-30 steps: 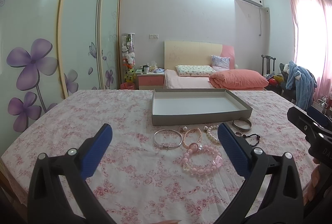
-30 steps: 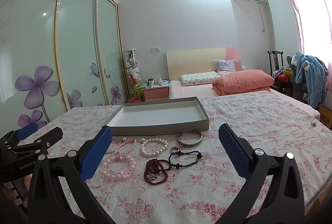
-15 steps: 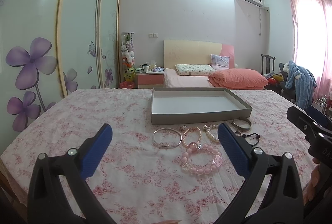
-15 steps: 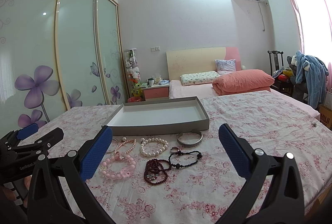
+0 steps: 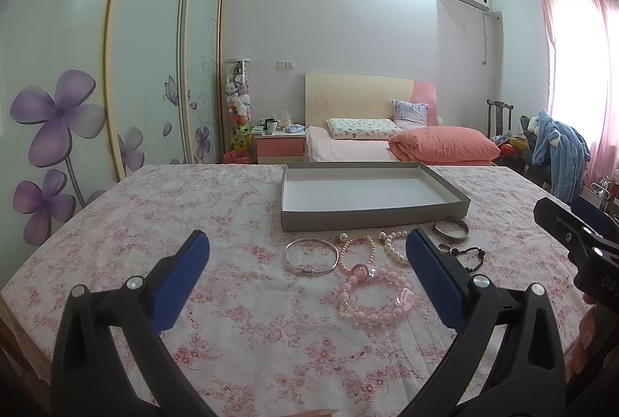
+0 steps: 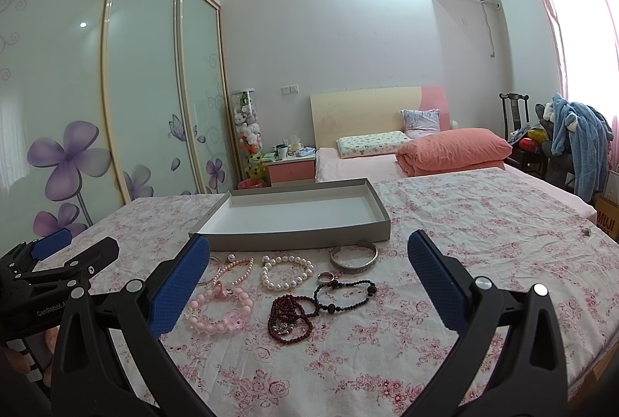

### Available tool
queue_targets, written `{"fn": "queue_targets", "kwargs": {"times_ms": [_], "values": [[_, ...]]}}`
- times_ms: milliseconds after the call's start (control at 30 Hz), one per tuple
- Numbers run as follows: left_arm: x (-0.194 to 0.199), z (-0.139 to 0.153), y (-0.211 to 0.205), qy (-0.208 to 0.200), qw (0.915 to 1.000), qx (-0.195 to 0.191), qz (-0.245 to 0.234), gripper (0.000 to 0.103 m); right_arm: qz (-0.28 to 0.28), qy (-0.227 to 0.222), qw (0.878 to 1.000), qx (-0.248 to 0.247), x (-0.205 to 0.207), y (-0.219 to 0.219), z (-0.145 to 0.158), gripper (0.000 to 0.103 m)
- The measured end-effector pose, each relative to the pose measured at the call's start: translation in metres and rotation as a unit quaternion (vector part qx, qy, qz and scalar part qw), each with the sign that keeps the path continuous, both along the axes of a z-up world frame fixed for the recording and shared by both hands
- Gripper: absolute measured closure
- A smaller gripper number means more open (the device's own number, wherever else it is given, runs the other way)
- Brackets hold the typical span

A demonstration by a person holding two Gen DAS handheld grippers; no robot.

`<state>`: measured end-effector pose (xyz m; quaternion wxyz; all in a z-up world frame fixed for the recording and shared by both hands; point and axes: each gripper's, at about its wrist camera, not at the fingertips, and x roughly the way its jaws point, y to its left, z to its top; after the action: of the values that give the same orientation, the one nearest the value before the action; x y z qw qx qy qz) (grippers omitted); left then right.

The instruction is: Organize jewelry

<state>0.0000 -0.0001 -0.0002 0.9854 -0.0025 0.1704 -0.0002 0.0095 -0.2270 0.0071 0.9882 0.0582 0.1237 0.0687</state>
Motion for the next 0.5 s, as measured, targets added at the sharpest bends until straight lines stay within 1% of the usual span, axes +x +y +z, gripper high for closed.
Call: {"fn": "queue_targets", "kwargs": {"times_ms": [167, 400, 500], "values": [[0.0, 0.0, 0.0, 0.001, 1.0, 0.0, 0.0, 0.004, 0.0, 0.0, 1.0, 0.0, 0.001, 0.001, 0.0, 0.002], [0.002, -0.008, 0.002, 0.003, 1.0, -0.004, -0.001, 0.004, 0.0, 0.003, 1.0, 0.0, 0.002, 0.002, -0.001, 0.002], [0.005, -0.011, 0.001, 0.008, 1.0, -0.004, -0.001, 0.004, -0.001, 0.007, 1.0, 0.002, 0.008, 0.005, -0.009, 0.002]]}}
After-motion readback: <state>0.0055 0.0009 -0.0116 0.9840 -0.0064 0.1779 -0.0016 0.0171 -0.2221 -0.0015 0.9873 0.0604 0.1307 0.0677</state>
